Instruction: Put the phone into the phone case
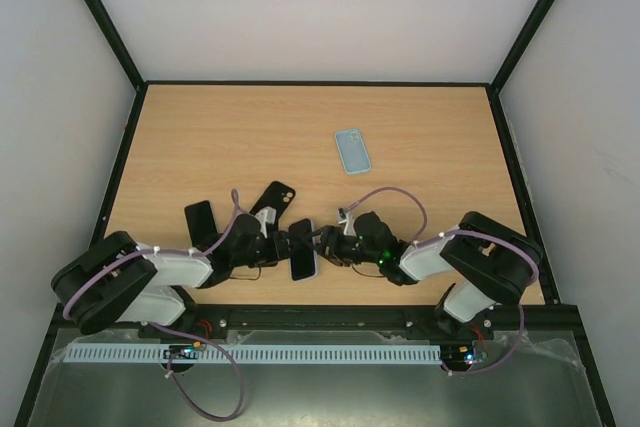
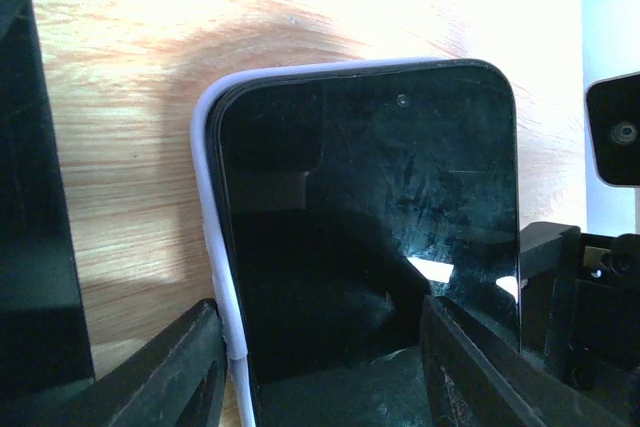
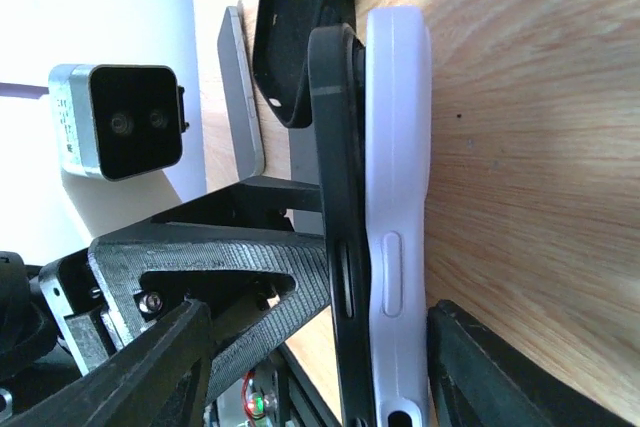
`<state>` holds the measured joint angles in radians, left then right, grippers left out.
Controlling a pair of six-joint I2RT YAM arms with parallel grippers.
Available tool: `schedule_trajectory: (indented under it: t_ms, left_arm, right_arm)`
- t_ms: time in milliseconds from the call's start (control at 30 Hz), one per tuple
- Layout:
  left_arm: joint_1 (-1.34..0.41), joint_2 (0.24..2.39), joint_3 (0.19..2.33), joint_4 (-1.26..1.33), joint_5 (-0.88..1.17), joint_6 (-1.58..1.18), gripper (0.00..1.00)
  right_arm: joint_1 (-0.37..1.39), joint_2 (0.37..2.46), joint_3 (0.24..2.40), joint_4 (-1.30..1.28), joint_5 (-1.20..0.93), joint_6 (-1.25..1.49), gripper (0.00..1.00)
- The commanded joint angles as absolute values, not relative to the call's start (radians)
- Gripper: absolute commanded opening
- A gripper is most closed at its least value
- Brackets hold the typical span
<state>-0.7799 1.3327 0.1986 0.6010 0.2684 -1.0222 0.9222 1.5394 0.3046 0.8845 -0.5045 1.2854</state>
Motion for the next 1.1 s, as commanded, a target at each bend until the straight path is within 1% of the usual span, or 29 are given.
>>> schedule_trajectory:
  t_ms: [0,67,100,200,300,400,600,667,767,800,833,933,967,1067]
  left_arm:
    - [-0.796,1.310,0.173,0.611,0.298,-1.018,0.53]
    - [-0.796,1.300,0.171,0.602,0.293,-1.016,0.54]
    - [-0.796,1.294,0.171,0.593,0.290,-1.016,0.55]
    - [-0.796,1.280,0.176,0.567,0.282,-1.014,0.61]
    - [-0.796,1.271,0.174,0.555,0.281,-1.014,0.65]
    - [-0.796,1.271,0.170,0.558,0.279,-1.016,0.64]
    - [-0.797,1.280,0.155,0.582,0.283,-1.027,0.60]
    - [-0.798,1.284,0.156,0.582,0.282,-1.025,0.59]
    - [-0.798,1.296,0.158,0.587,0.283,-1.025,0.58]
    - [-0.796,1.301,0.159,0.587,0.284,-1.025,0.57]
    - [-0.797,1.303,0.160,0.587,0.284,-1.024,0.57]
    - [-0.798,1.312,0.164,0.584,0.283,-1.020,0.57]
    - [-0.798,1.313,0.166,0.582,0.282,-1.018,0.56]
    - [-0.798,1.319,0.174,0.576,0.281,-1.017,0.56]
  right_arm:
    - [0.928,1.567,0.312,1.012,-0.560,1.298,0.56]
    - [0.928,1.571,0.311,1.010,-0.556,1.297,0.54]
    - [0.929,1.572,0.311,1.006,-0.551,1.294,0.50]
    - [0.928,1.571,0.307,0.987,-0.530,1.289,0.43]
    - [0.928,1.567,0.301,0.969,-0.499,1.298,0.35]
    - [0.928,1.563,0.297,0.974,-0.486,1.301,0.28]
    - [0.928,1.557,0.294,0.976,-0.481,1.306,0.09]
    - [0.929,1.554,0.293,0.970,-0.476,1.305,0.06]
    - [0.928,1.554,0.297,0.947,-0.463,1.298,0.05]
    - [0.929,1.554,0.300,0.937,-0.461,1.295,0.06]
    - [0.928,1.554,0.301,0.928,-0.461,1.290,0.09]
    - [0.928,1.553,0.312,0.908,-0.468,1.287,0.25]
    - [0.928,1.551,0.318,0.902,-0.468,1.284,0.28]
    - [0.929,1.553,0.336,0.872,-0.468,1.269,0.30]
